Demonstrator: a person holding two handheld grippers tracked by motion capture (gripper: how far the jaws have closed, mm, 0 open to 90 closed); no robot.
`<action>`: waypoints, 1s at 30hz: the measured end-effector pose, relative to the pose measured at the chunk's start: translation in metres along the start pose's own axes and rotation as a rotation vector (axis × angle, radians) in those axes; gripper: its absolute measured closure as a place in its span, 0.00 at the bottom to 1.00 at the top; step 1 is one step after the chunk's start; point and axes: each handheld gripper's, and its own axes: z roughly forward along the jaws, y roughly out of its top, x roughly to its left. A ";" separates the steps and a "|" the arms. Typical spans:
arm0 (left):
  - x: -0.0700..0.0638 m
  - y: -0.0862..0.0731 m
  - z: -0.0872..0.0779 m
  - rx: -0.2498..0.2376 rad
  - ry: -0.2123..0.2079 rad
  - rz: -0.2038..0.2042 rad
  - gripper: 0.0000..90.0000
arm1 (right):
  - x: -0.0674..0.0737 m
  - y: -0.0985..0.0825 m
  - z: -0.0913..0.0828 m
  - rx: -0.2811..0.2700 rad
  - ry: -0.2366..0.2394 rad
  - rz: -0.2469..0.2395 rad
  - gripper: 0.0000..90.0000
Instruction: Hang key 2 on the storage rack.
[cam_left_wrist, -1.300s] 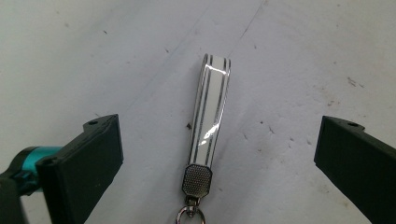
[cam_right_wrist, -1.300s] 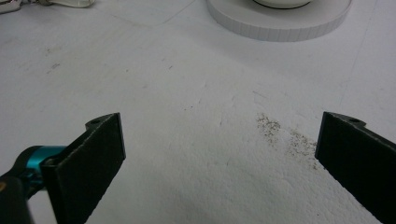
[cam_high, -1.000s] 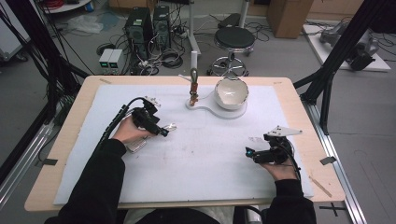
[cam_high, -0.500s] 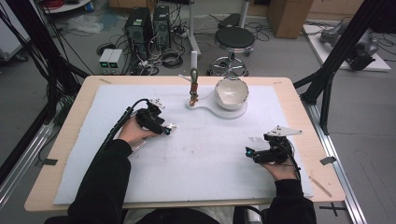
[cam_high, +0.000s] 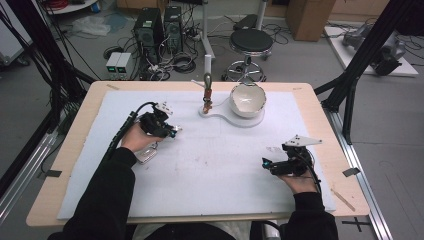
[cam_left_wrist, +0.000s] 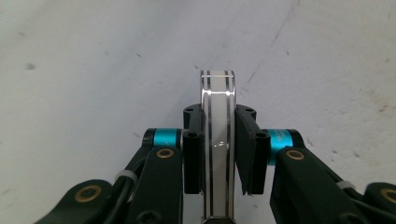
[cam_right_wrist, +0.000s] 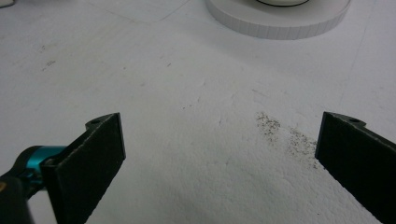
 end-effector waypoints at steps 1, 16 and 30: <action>0.002 0.000 -0.007 -0.018 0.003 -0.010 0.82 | 0.000 0.000 0.000 0.000 -0.001 0.001 0.01; 0.010 0.022 -0.079 -0.224 0.073 -0.029 0.82 | 0.000 0.000 0.000 0.002 -0.005 -0.003 0.01; 0.026 0.053 -0.105 -0.356 0.172 -0.039 0.82 | 0.000 0.001 0.000 -0.002 0.008 0.006 0.01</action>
